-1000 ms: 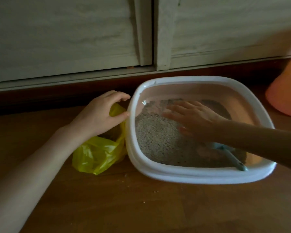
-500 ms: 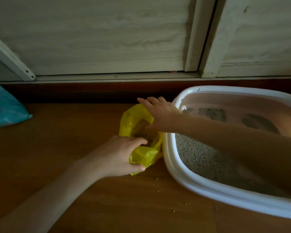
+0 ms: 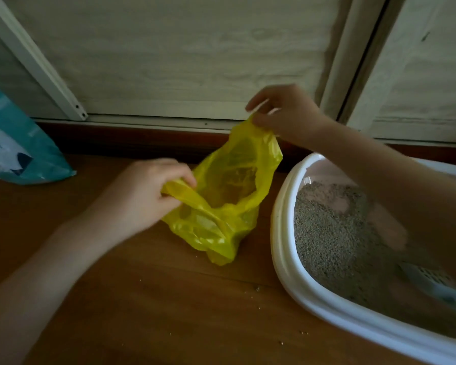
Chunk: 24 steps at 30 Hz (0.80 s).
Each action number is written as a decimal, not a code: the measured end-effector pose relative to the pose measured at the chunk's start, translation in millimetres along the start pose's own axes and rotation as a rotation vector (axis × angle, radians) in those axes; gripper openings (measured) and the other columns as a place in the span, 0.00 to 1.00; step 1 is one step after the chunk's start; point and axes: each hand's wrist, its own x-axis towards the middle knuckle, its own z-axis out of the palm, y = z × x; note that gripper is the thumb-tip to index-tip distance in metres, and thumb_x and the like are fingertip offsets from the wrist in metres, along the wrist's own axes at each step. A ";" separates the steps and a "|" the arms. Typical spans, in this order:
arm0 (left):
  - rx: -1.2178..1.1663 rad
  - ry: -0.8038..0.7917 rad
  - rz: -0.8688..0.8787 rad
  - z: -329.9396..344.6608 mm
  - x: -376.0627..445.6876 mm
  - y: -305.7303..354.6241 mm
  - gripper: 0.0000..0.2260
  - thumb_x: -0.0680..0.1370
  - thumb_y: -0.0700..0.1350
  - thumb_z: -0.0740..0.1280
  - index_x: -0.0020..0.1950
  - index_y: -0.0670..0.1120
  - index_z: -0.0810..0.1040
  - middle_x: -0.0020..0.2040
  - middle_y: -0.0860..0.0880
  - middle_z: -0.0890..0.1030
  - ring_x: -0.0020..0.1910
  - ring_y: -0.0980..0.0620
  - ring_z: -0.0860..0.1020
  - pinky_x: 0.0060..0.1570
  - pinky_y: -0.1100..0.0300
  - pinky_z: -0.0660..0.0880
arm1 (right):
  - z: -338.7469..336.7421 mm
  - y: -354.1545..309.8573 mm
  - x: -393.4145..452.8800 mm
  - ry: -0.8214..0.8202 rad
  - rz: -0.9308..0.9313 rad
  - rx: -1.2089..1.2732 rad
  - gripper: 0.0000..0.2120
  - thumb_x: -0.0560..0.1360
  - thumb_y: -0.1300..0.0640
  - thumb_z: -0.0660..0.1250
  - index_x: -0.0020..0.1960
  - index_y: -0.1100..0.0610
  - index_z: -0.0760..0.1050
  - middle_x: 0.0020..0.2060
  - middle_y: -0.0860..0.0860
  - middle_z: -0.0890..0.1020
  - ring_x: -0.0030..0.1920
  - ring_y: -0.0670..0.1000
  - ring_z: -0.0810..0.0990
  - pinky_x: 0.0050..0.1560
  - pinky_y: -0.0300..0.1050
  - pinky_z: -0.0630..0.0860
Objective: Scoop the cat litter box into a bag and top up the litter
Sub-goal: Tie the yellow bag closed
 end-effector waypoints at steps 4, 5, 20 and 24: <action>0.000 0.148 -0.071 -12.8 6.9 3.9 0.20 0.67 0.32 0.70 0.55 0.50 0.78 0.43 0.58 0.75 0.38 0.61 0.74 0.34 0.69 0.69 | -2.6 -19.6 -12.6 0.100 -0.002 0.128 0.08 0.71 0.63 0.68 0.49 0.57 0.80 0.37 0.52 0.80 0.32 0.45 0.76 0.35 0.42 0.75; -0.036 0.122 -0.091 -7.3 7.3 5.9 0.22 0.68 0.33 0.71 0.58 0.52 0.76 0.42 0.59 0.74 0.38 0.61 0.74 0.33 0.68 0.71 | 2.3 -17.4 -18.4 0.017 0.012 0.038 0.08 0.72 0.63 0.68 0.50 0.56 0.80 0.39 0.53 0.81 0.33 0.45 0.76 0.35 0.42 0.76; -0.434 0.109 -0.085 4.3 55.9 42.2 0.08 0.76 0.34 0.63 0.47 0.45 0.79 0.40 0.48 0.81 0.37 0.52 0.79 0.36 0.55 0.75 | -5.9 -17.3 -60.4 -0.152 -0.009 0.283 0.27 0.69 0.57 0.75 0.66 0.49 0.72 0.59 0.48 0.75 0.61 0.45 0.75 0.61 0.45 0.74; -0.563 -0.012 0.041 -17.0 55.1 61.0 0.09 0.76 0.33 0.65 0.49 0.45 0.80 0.42 0.55 0.81 0.43 0.61 0.79 0.40 0.70 0.73 | 6.4 -5.2 -68.2 -0.367 0.029 0.347 0.30 0.66 0.54 0.77 0.66 0.48 0.72 0.60 0.48 0.79 0.61 0.47 0.78 0.63 0.52 0.74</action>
